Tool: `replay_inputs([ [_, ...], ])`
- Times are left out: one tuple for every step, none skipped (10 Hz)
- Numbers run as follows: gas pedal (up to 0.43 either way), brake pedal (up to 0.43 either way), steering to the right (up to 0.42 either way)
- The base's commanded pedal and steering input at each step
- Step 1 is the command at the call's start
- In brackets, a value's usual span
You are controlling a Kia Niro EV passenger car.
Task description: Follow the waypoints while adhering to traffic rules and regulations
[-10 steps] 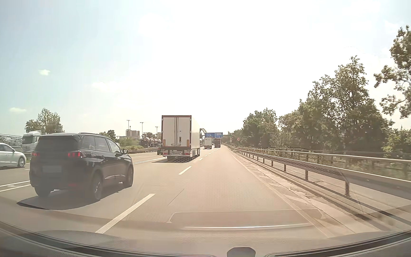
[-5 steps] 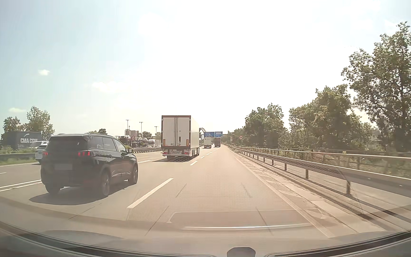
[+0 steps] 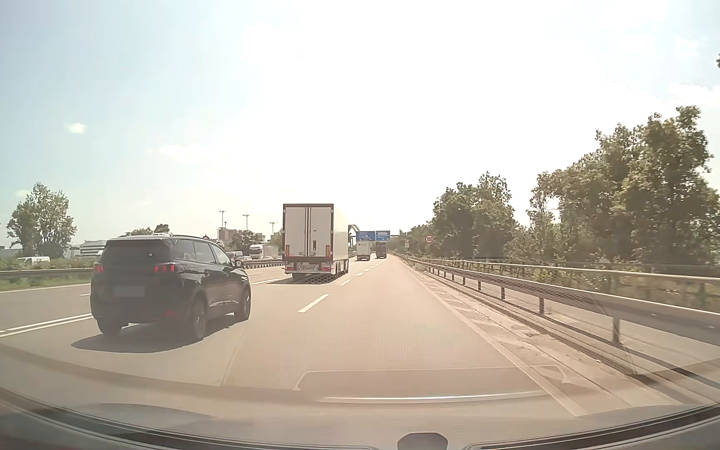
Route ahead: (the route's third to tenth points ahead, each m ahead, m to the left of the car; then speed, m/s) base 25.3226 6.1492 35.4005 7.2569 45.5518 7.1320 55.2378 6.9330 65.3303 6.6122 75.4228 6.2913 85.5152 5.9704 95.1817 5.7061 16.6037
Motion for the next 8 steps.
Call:
replay_inputs([
  [0.228,0.03,0.0],
  [0.228,0.03,0.0],
  [0.228,0.03,0.0],
  [0.228,0.03,0.0],
  [0.228,0.03,0.0],
  [0.228,0.03,0.0],
  [0.228,0.03,0.0],
  [0.228,0.03,0.0],
])
